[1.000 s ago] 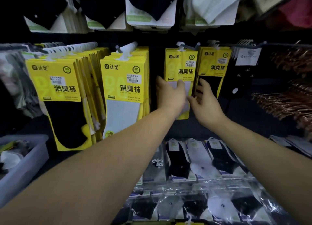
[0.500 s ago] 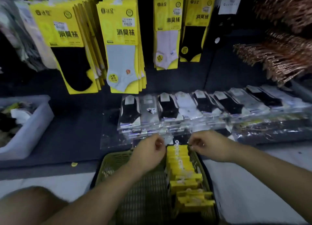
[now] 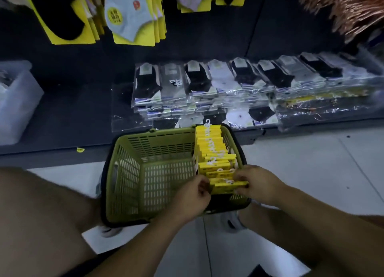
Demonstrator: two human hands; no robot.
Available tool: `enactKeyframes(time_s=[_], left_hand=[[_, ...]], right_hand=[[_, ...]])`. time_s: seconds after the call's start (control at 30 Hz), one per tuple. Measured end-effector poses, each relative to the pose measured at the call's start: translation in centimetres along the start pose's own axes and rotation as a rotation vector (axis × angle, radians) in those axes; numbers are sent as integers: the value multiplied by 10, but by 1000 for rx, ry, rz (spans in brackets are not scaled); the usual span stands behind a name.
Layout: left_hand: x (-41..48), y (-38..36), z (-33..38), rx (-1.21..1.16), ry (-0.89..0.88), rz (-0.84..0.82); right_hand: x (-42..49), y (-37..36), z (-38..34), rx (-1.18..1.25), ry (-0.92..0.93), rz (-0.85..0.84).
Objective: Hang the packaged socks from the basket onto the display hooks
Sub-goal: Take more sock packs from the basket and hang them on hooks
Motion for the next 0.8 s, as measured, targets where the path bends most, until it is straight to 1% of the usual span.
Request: enactKeyframes(time_s=[0.1,0.2,0.3,0.37,0.47,0.53,0.6,0.67,0.73,0.8], left_hand=[[1,-3,1,46,-39,13],[0,-7,1,53,-72,42],[0,-9,-1,64,-128,77],[0,-8,0,58,-166,91],[0,-3,6,-80,-209,148],[0,2,13,-265,-164,160],[-1,9,21,-478,-98,130],[0,20,25,-582,-71,152],[0,33,25,-629,-51,198],[1,45,21,-641,-35,237]], right_hand=[[-3,-12,3,26,-16,81],[-6,-19,3,37,-2,93],[-11,-10,-5,53,49,148],[-15,7,-11,150,50,211],[-16,39,-21,417,76,278],[-13,55,-27,535,92,329],[-9,63,-32,631,87,379],[-4,63,-36,745,59,421],[1,59,-34,789,22,430],[4,52,-29,686,-1,404]])
Point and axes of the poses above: each hand's wrist, its own x-axis towards the middle knuckle, its own y-axis out of the back of the hand, z = x × y, the point moved 2 cm from there along x, towards the middle knuckle, and after that the axes turned 4 degrees about -x, right-handed, at the moved point
